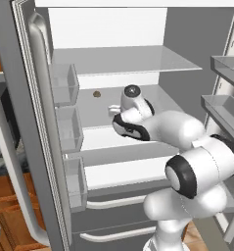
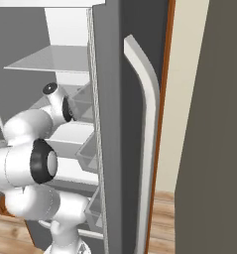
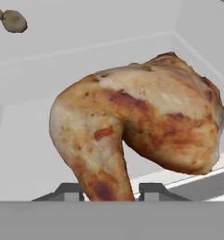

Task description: Take the chicken drumstick from the fridge and place it on the digital scale on the counter by the fridge. Wait a few seconds for a reading, then move it to the plate on the dining counter.

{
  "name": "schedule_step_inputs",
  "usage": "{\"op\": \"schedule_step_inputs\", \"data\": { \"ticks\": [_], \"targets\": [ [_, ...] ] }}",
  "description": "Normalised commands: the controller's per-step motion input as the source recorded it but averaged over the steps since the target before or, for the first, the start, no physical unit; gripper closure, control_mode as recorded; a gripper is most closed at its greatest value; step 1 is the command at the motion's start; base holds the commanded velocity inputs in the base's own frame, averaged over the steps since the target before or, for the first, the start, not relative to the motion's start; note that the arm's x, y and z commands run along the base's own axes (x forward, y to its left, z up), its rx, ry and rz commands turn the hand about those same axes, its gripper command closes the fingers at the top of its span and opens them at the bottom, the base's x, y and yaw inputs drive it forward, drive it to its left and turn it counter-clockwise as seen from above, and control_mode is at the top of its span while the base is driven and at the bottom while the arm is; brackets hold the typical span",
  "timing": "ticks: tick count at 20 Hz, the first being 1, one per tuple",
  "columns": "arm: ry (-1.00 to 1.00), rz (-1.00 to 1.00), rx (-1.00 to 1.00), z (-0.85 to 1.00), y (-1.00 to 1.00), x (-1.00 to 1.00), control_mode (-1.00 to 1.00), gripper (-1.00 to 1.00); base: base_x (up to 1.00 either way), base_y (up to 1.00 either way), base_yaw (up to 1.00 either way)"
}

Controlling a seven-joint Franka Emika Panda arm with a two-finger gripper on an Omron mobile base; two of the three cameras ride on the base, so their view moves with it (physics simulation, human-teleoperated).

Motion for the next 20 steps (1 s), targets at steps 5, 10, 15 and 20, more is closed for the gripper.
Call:
{"op": "schedule_step_inputs", "data": {
  "ticks": [5, 10, 15, 20],
  "targets": [
    [-0.13, 0.0, 0.12, 0.63, -0.57, -1.0, -1.0, 1.0, 0.0, 0.0, 0.0],
    [0.01, 0.0, 0.17, 0.75, -0.46, -1.0, -1.0, 1.0, 0.0, 0.0, 0.0],
    [0.21, 0.01, 0.1, 0.56, -0.02, -0.99, -1.0, 1.0, 0.0, 0.0, 0.0],
    [0.28, 0.02, 0.03, 0.38, 0.12, -0.93, -1.0, 1.0, 0.0, 0.0, 0.0]
  ]
}}
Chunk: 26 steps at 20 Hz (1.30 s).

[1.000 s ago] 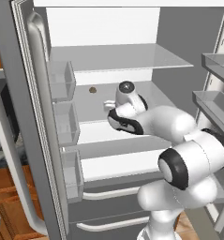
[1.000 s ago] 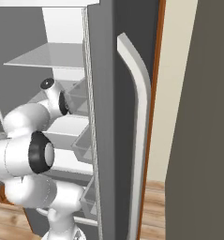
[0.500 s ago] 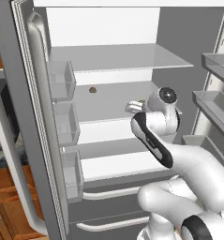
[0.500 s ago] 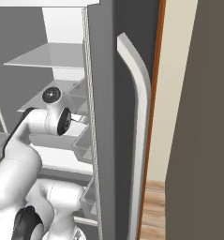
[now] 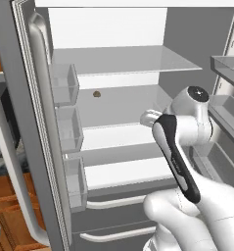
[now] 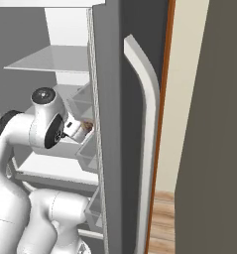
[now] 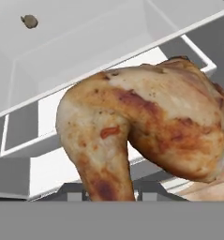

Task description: Take the chicken drumstick from the fridge and place it on the digital scale on the counter by the fridge. Wait a few seconds for a reading, then move it to the plate on the dining counter.

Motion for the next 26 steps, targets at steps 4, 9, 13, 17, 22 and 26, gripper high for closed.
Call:
{"op": "schedule_step_inputs", "data": {
  "ticks": [4, 9, 13, 17, 22, 26],
  "targets": [
    [0.25, 0.0, 0.0, 0.17, 0.08, -0.89, -1.0, 1.0, 0.0, 0.0, 0.0],
    [0.29, 0.0, 0.0, 0.05, 0.03, -0.64, -1.0, 1.0, 0.0, 0.0, 0.0],
    [0.18, 0.01, 0.0, 0.0, 0.01, -0.43, -1.0, 1.0, 0.0, 0.0, 0.0],
    [0.04, 0.01, 0.0, 0.0, 0.0, -0.21, -1.0, 1.0, 0.0, 0.0, 0.0],
    [0.02, 0.0, 0.0, -0.05, 0.04, -0.05, -1.0, 1.0, 0.0, 0.0, 0.0],
    [0.0, 0.0, 0.0, -0.07, 0.01, -0.22, 1.0, 1.0, -0.21, 0.04, 0.0]
  ]
}}
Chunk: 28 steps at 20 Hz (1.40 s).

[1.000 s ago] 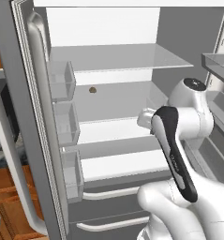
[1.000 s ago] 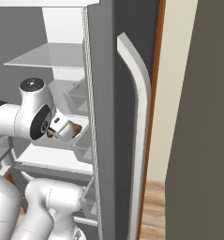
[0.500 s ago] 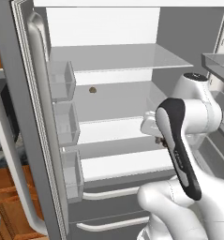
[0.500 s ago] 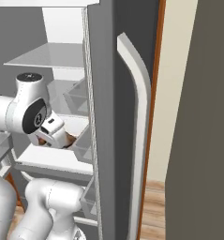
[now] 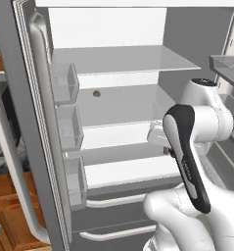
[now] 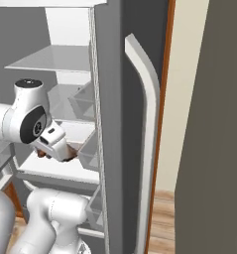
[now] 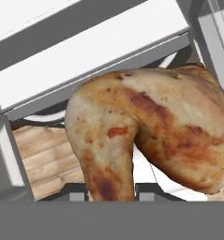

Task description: Take the chicken drumstick from the fridge and place it on the digital scale on the counter by the fridge. Wait a few seconds for a reading, then move it to the plate on the dining counter.

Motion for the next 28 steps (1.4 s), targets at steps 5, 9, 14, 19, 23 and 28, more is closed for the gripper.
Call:
{"op": "schedule_step_inputs", "data": {
  "ticks": [5, 9, 14, 19, 23, 28],
  "targets": [
    [0.0, 0.0, 0.0, 0.0, 0.0, 0.0, 1.0, 1.0, -1.0, 0.25, 0.0],
    [0.0, 0.0, 0.0, 0.0, 0.0, 0.0, 1.0, 1.0, -1.0, 0.23, -0.01],
    [0.0, 0.0, 0.0, 0.0, 0.0, 0.0, 1.0, 1.0, -1.0, 0.41, -0.02],
    [0.0, 0.0, 0.0, 0.0, 0.0, 0.0, 1.0, 1.0, -0.94, 0.85, 0.0],
    [0.0, 0.0, 0.0, 0.0, 0.0, 0.0, 1.0, 1.0, -0.32, 1.0, 0.0],
    [0.0, 0.0, 0.0, 0.0, 0.0, 0.0, 1.0, 1.0, 0.01, 1.0, 0.01]
  ]
}}
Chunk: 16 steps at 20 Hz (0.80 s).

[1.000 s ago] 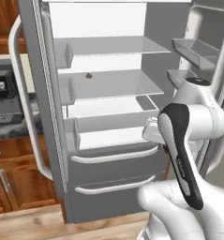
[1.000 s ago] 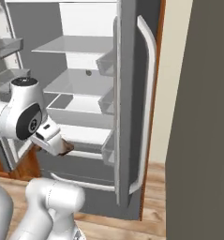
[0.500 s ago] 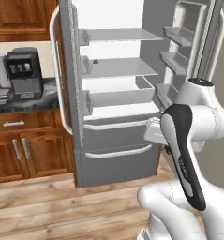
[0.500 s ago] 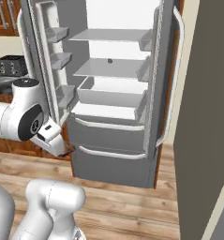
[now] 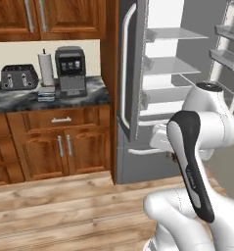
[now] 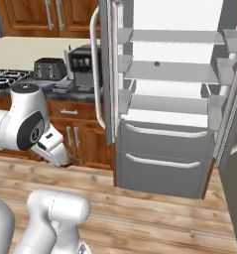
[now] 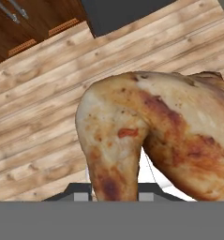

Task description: Take the chicken drumstick from the fridge and place it on the digital scale on the counter by the fridge. Wait a few seconds for a reading, then move it to the plate on the dining counter.

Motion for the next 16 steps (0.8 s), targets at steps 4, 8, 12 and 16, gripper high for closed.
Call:
{"op": "schedule_step_inputs", "data": {
  "ticks": [4, 8, 12, 16],
  "targets": [
    [0.0, 0.0, 0.0, 0.0, 0.0, 0.0, 1.0, 1.0, 0.27, 1.0, 0.03],
    [0.0, 0.0, 0.0, 0.0, 0.0, 0.0, 1.0, 1.0, 0.55, 1.0, 0.02],
    [0.0, 0.0, 0.0, 0.0, 0.0, 0.0, 1.0, 1.0, 0.86, 0.88, 0.0],
    [0.0, 0.0, 0.0, 0.0, 0.0, 0.0, 1.0, 1.0, 0.92, 0.58, 0.0]
  ]
}}
